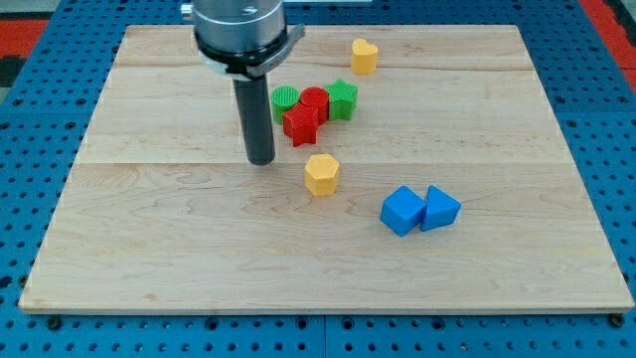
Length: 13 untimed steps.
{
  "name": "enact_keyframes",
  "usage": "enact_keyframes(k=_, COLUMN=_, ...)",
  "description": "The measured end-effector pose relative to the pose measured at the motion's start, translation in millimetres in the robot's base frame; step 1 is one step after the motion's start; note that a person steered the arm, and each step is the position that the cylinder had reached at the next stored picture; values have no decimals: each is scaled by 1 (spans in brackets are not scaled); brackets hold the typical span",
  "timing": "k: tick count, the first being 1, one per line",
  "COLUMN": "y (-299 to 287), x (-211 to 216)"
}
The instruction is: Place yellow heart beside green star
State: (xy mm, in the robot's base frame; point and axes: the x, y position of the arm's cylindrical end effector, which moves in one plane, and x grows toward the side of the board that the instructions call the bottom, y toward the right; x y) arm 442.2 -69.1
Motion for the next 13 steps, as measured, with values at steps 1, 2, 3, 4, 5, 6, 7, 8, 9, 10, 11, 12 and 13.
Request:
enact_keyframes(k=1, y=54, x=4)
enact_keyframes(k=2, y=128, x=14)
enact_keyframes(k=3, y=137, x=7)
enact_keyframes(k=4, y=200, x=-36)
enact_keyframes(k=5, y=239, x=-108)
enact_keyframes(k=6, y=207, x=-171)
enact_keyframes(k=7, y=161, x=-213)
enact_keyframes(k=8, y=101, x=-218)
enact_keyframes(k=9, y=119, x=-198)
enact_keyframes(k=10, y=133, x=-162)
enact_keyframes(k=11, y=157, x=-135)
enact_keyframes(k=12, y=157, x=-137)
enact_keyframes(k=13, y=134, x=-144)
